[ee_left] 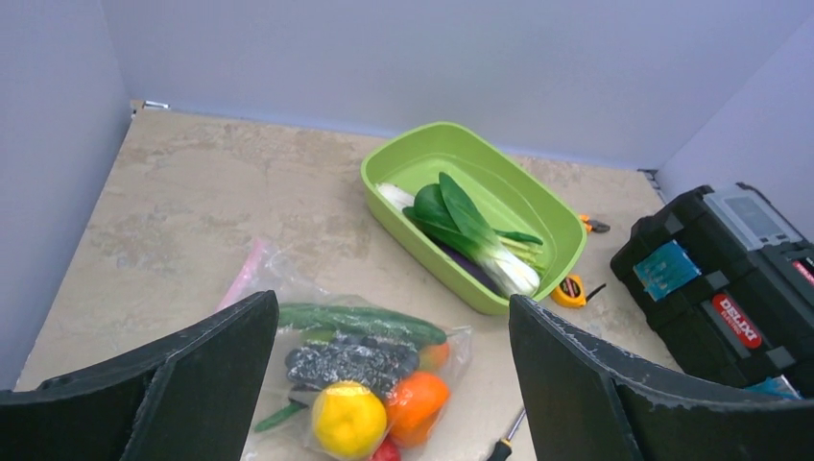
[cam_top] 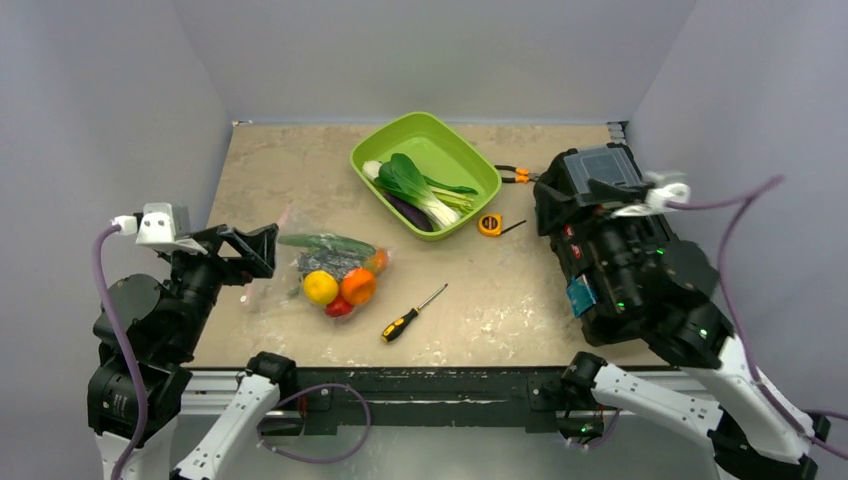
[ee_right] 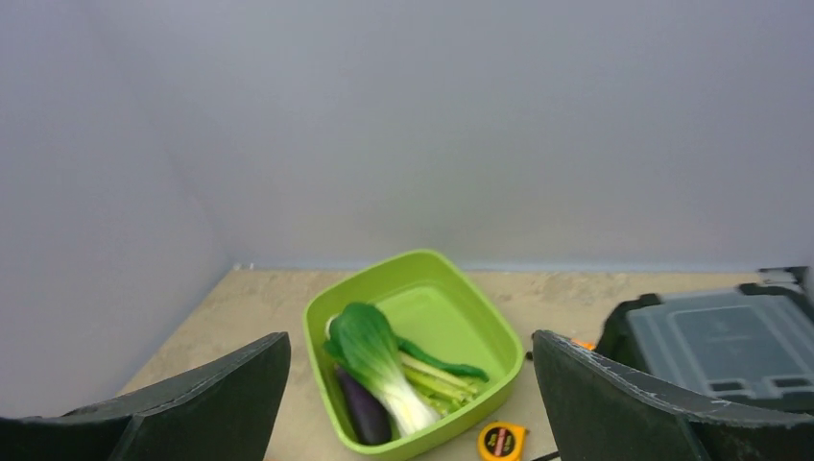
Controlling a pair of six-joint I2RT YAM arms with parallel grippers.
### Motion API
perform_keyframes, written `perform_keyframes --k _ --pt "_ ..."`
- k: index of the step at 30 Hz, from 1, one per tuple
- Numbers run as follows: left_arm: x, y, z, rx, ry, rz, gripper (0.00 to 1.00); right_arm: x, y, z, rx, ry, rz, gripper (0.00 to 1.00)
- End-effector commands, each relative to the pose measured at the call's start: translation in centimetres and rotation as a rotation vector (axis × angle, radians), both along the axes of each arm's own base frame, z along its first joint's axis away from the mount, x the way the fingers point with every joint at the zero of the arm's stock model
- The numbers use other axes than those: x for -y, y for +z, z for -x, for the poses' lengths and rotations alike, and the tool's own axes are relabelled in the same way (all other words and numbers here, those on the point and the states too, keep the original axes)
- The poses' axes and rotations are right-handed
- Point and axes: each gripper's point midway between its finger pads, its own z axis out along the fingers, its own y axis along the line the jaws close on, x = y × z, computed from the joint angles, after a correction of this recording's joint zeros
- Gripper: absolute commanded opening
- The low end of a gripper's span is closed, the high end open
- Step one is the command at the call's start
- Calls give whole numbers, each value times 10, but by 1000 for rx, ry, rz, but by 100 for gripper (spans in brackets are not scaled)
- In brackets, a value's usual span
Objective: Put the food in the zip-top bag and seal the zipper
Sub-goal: Reset both arms
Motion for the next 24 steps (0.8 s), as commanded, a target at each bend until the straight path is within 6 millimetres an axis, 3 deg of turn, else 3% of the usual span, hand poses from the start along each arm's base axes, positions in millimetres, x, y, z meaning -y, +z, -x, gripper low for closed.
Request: perform_keyframes --k 1,4,8,15,24 --pt "-8 39 3 150 42 52 89 72 29 21 48 -199 -46 99" --pt "-11 47 6 194 55 69 90 104 41 29 56 -313 -120 99" --pt "-10 53 5 198 52 71 90 115 38 37 41 -325 -156 99" --pt "-5 55 -1 176 35 92 90 110 32 35 46 -313 -161 99" --pt "-1 55 -14 131 38 90 90 107 40 33 42 -310 -141 99"
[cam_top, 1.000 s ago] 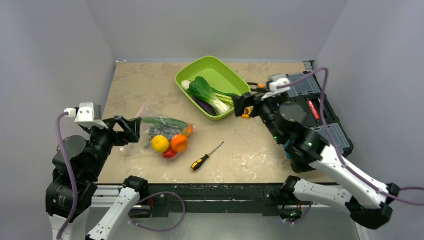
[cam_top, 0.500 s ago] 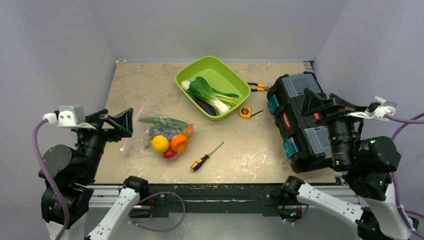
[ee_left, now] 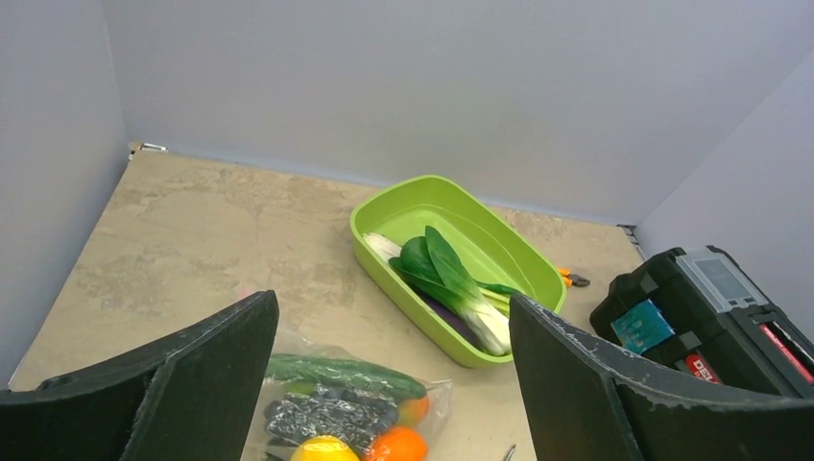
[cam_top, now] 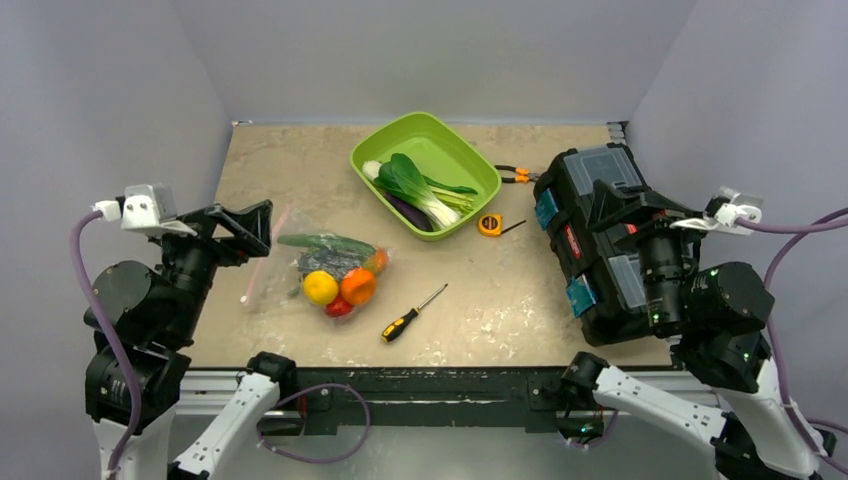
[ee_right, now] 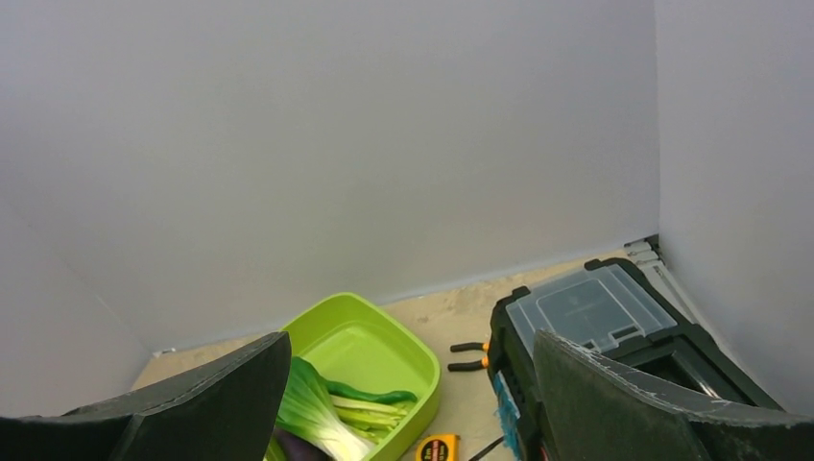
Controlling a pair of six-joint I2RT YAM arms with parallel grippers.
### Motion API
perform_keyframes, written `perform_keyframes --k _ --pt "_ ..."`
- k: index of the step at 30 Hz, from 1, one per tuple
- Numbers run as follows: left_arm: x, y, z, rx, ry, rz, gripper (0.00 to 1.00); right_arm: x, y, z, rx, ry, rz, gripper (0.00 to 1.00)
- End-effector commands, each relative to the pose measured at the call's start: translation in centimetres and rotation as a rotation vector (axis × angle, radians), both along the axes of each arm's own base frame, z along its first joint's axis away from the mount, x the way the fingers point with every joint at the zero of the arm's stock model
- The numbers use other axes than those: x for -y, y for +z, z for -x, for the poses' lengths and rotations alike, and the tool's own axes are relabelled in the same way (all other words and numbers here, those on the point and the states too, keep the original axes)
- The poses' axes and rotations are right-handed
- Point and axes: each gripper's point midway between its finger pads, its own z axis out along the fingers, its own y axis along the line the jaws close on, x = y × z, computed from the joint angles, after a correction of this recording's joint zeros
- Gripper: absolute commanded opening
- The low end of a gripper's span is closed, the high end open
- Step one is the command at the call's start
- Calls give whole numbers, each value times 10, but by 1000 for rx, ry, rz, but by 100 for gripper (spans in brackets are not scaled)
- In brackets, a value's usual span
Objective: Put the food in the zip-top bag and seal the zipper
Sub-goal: Reset both arms
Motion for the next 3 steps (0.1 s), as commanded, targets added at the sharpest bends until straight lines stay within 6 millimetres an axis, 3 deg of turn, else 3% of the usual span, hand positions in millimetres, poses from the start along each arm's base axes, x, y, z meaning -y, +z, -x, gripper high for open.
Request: perform_keyframes --k 1,3 --pt "1 14 0 28 -1 26 90 4 11 3 10 1 -10 99" --pt "0 14 2 30 -2 26 90 7 12 6 11 0 -4 99"
